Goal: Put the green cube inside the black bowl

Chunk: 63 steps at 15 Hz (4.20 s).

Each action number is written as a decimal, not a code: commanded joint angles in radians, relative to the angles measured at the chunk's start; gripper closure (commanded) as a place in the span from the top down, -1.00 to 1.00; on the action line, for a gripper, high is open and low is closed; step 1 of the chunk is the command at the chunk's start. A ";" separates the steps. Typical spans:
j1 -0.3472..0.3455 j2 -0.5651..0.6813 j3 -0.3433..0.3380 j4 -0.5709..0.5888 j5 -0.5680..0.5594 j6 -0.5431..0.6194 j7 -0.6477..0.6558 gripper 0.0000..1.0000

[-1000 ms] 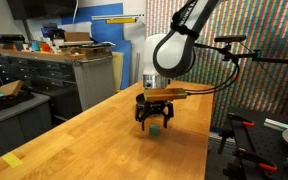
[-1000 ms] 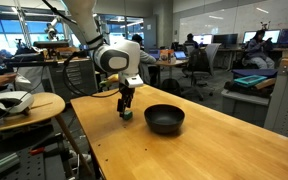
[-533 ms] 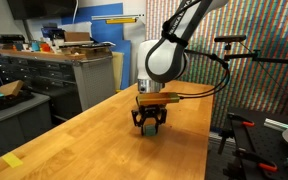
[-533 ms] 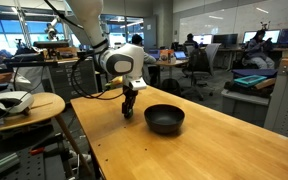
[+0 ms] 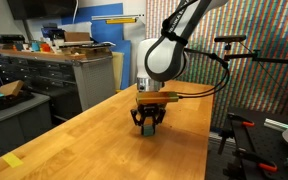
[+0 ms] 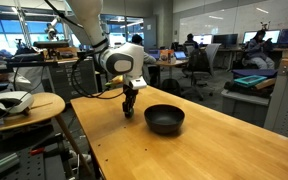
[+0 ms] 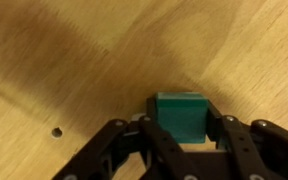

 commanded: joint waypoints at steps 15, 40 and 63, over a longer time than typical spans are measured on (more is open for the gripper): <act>-0.149 -0.390 -0.044 -0.186 0.220 0.011 -0.134 -0.57; -0.214 0.072 -0.159 0.282 0.172 -0.232 -0.100 -0.57; -0.114 -0.326 -0.212 -0.084 -0.171 -0.271 -0.161 1.00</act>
